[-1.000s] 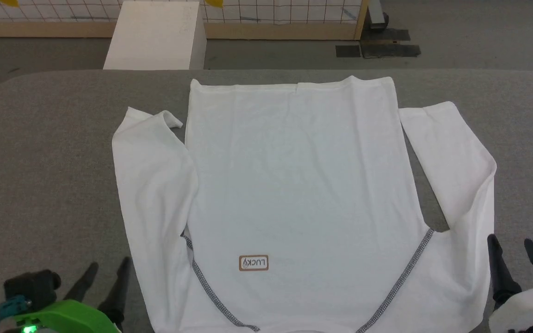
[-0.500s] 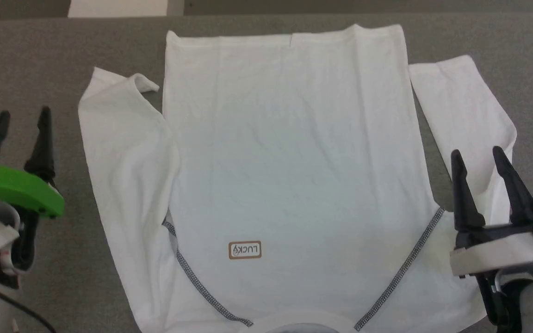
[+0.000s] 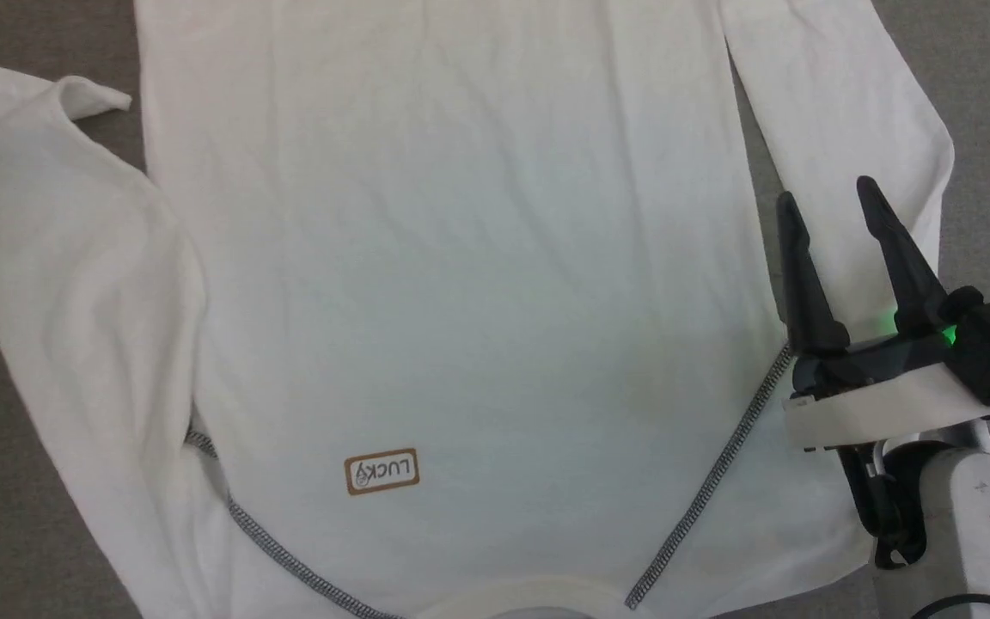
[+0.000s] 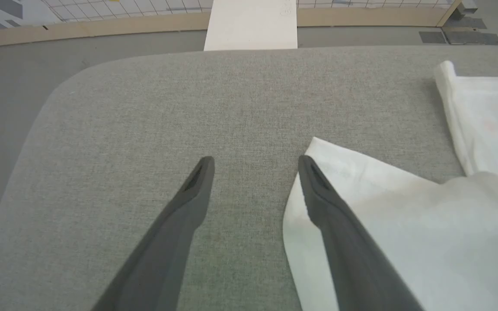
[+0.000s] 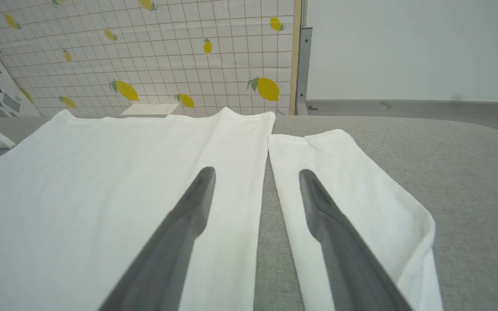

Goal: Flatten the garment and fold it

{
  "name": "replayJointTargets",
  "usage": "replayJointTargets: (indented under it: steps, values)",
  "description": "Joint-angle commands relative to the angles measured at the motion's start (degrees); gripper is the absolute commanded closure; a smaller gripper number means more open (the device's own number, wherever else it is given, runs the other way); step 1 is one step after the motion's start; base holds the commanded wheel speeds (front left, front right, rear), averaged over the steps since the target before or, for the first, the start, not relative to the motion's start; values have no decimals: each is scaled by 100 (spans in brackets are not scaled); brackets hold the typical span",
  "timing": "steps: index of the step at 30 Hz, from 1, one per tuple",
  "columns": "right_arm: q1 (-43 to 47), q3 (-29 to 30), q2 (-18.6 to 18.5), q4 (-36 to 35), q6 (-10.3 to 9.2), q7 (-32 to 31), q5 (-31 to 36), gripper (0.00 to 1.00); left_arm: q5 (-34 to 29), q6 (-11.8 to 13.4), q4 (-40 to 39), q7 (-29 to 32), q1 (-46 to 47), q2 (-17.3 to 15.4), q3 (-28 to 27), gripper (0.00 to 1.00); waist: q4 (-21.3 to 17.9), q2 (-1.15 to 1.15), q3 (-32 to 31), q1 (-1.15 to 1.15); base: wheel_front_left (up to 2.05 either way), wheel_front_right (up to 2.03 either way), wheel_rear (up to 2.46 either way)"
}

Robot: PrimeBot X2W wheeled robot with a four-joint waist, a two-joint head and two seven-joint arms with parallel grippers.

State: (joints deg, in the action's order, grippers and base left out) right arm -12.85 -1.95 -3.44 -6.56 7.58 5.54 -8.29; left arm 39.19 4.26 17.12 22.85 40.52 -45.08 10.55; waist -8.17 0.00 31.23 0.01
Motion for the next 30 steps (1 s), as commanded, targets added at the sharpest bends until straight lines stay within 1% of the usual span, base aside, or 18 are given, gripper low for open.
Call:
replayJointTargets:
  steps: [1, 4, 11, 12, 13, 14, 17, 24, 26, 30]
  values:
    - [-96, -13, 18, 28, -9, 53, -63, 0, 146, 71, 3, 192, 146, -69, -29, 0, -439, 0, 439, -1, 0, 0, 0]
    - [-121, -19, 33, 105, -9, 108, -117, 0, 364, 198, -36, 676, 165, -83, -67, 0, -514, 0, 494, -1, 0, 0, 0]
    - [-148, 22, 50, 245, -9, 205, -150, 0, 677, 447, -212, 1365, -69, -99, -85, 0, -602, 0, 498, -1, 0, 0, 0]
    - [-151, 25, 52, 260, -9, 207, -148, 0, 712, 463, -250, 1492, -123, -110, -54, 21, -606, 0, 482, -1, 0, 0, 0]
    - [-152, 27, 52, 272, -9, 208, -147, 0, 750, 475, -282, 1574, -162, -105, -40, 76, -606, 0, 463, -1, 0, 0, 0]
    - [-151, 33, 53, 286, -9, 208, -146, 0, 793, 497, -323, 1629, -202, -93, -43, 100, -601, 0, 435, -1, 0, 0, 0]
    - [-141, 60, 55, 315, -9, 205, -164, 0, 723, 551, -422, 1480, -257, -97, -64, 100, -559, 0, 335, -1, 0, 0, 0]
    - [-11, 178, 56, 359, -9, 147, -142, 0, 200, 566, -391, 540, -348, -214, -80, 100, -294, 0, -222, -1, 0, 0, 0]
    - [63, 211, 56, 357, -9, 109, -129, 0, 62, 634, -345, 231, -398, -228, -123, 100, -191, 0, -447, -1, 0, 0, 0]
    - [243, 279, 56, 339, -9, 5, -110, 0, -54, 763, -326, -109, -621, -263, -208, 100, -3, 0, -899, -1, 0, 0, 0]
